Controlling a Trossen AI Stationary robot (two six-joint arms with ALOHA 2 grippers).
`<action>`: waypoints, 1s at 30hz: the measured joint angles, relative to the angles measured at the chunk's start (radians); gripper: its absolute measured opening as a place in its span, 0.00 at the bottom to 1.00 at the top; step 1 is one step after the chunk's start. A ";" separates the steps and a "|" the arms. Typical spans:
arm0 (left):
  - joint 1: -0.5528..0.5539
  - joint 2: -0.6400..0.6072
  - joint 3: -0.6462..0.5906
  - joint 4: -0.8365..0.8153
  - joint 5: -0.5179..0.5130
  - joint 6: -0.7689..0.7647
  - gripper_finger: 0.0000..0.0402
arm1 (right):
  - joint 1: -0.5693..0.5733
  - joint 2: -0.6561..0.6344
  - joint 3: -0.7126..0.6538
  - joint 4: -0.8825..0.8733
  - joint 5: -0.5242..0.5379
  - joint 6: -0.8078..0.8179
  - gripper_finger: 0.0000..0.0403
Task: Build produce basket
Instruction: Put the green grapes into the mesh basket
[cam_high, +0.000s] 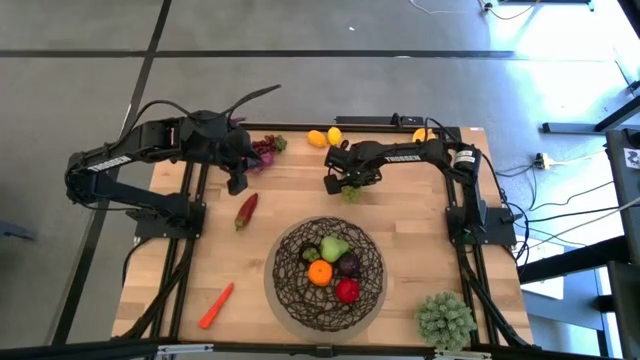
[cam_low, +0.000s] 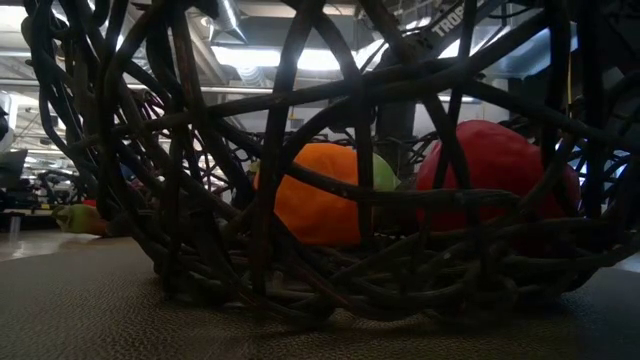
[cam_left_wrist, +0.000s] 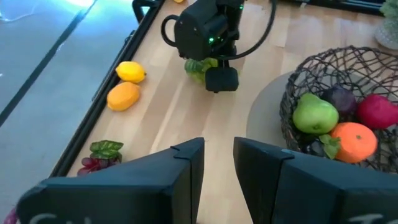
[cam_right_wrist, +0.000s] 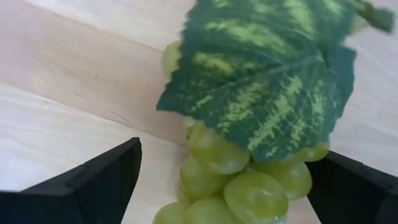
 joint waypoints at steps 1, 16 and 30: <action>0.000 0.000 0.000 0.000 -0.006 0.000 0.19 | 0.000 0.000 0.000 0.015 0.000 -0.001 0.98; 0.000 0.000 0.000 -0.001 -0.013 0.016 0.19 | 0.002 0.000 0.000 0.205 -0.021 0.027 0.98; 0.000 0.000 0.000 -0.001 -0.013 0.016 0.19 | 0.002 0.005 0.000 0.143 0.030 0.023 0.82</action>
